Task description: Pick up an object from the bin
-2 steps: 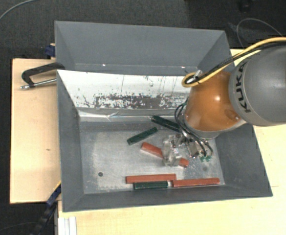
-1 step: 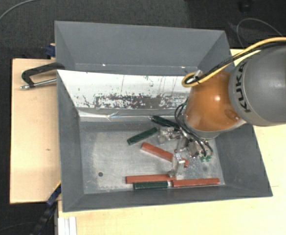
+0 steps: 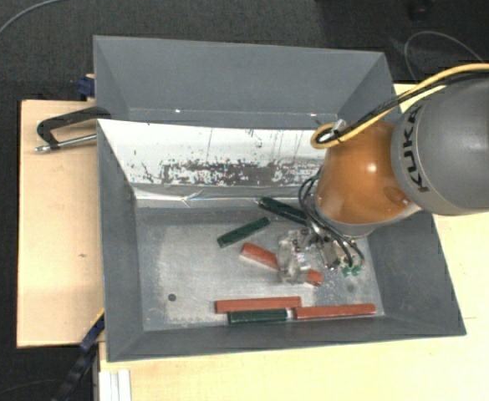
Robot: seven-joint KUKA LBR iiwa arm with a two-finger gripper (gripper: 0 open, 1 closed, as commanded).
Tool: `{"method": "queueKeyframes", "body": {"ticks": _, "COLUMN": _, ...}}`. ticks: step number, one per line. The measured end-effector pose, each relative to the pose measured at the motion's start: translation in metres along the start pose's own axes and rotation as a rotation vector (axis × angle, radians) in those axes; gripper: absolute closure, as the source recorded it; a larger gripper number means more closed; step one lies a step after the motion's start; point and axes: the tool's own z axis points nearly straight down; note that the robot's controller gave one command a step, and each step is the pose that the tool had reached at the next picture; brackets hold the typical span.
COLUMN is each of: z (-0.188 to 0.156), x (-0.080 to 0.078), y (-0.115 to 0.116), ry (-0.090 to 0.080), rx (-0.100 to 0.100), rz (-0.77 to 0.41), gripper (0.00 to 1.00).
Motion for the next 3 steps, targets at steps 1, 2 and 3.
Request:
{"method": "queueKeyframes", "body": {"ticks": 1, "z": 0.0, "x": 0.0, "y": 0.0, "ry": 0.0, "rx": 0.0, "rz": 0.0, "gripper": 0.0}}
{"method": "queueKeyframes", "body": {"ticks": 2, "z": 0.0, "x": 0.0, "y": 0.0, "ry": 0.0, "rx": 0.0, "rz": 0.0, "gripper": 1.0}}
{"method": "queueKeyframes", "body": {"ticks": 3, "z": 0.0, "x": 0.0, "y": 0.0, "ry": 0.0, "rx": 0.0, "rz": 0.0, "gripper": 0.0}}
